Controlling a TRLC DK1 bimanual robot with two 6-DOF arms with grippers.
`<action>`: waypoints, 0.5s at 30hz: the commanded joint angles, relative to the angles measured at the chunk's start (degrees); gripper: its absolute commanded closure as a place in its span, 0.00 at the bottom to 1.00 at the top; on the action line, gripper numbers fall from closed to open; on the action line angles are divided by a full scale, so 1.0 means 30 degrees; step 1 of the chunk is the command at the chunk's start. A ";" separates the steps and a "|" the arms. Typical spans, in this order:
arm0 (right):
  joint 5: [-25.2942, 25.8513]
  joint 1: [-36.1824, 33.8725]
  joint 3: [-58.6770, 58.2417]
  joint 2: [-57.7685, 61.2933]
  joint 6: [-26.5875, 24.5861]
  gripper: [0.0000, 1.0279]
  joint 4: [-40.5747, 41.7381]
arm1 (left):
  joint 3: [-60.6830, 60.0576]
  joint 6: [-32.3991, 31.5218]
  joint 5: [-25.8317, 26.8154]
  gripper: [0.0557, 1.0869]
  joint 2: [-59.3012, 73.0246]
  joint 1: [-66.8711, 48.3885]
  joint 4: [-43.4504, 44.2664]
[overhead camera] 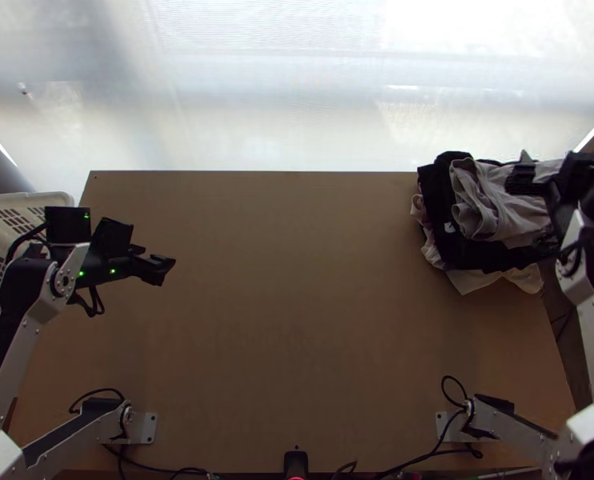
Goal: Fold the t-shirt
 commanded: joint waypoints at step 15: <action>0.6557 0.5799 -2.0003 -1.9078 -0.4079 0.04 1.0259 | -1.7871 0.2993 -0.4339 0.05 -1.2948 -0.3440 2.1898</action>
